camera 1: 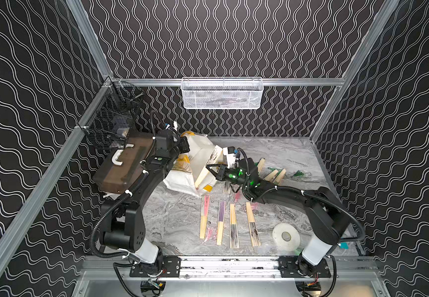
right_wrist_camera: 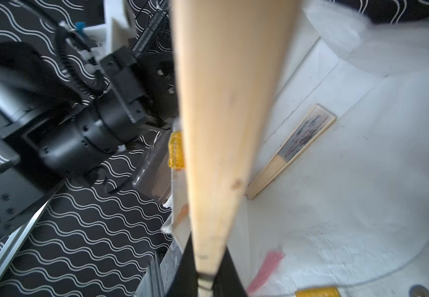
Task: Take out the folding fans from the tote bags
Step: Pick up the folding fan from the canvas bag, then place the folding fan at the center of the board.
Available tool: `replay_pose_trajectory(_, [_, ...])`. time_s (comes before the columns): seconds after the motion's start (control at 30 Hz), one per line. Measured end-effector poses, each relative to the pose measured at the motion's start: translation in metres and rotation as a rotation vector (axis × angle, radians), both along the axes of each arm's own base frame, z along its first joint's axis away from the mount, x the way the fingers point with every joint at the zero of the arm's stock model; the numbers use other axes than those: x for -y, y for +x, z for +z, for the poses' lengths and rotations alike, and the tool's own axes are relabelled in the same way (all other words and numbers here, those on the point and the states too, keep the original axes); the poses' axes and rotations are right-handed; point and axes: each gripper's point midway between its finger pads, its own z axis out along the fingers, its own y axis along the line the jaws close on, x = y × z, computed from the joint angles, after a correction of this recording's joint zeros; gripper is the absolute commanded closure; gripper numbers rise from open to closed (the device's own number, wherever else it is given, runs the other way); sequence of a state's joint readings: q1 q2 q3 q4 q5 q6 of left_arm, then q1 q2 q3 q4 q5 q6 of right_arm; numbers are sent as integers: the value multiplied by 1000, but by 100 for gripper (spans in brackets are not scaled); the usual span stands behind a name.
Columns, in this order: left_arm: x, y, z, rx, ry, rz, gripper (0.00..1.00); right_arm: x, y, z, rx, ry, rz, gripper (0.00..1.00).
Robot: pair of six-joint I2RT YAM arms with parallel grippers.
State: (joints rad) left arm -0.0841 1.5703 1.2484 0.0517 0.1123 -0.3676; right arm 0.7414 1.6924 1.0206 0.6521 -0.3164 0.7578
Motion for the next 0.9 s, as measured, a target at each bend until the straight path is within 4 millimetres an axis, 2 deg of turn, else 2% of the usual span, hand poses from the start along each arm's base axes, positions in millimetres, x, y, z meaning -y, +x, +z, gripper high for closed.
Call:
replay_pose_trajectory(0.23, [-16,21,1,-5,16,75,100,51,-3,25,12,12,-30,92])
replay_pose_trajectory(0.33, [-20,29,1,-11,0,96,100,56,-16,30,7,10,-5,92])
replay_pose_trajectory(0.43, [-24,37,2,-14,-2,108,100,59,-26,24,-15,-3,24,92])
replay_pose_trajectory(0.57, [-33,51,2,-17,-19,134,100,56,-38,9,-71,-12,83,92])
replay_pose_trajectory(0.67, [-33,60,3,-14,-24,131,100,47,-53,-9,-121,-15,145,92])
replay_pose_trajectory(0.9, [-28,71,7,-11,-48,103,100,7,-87,-55,-216,-78,289,92])
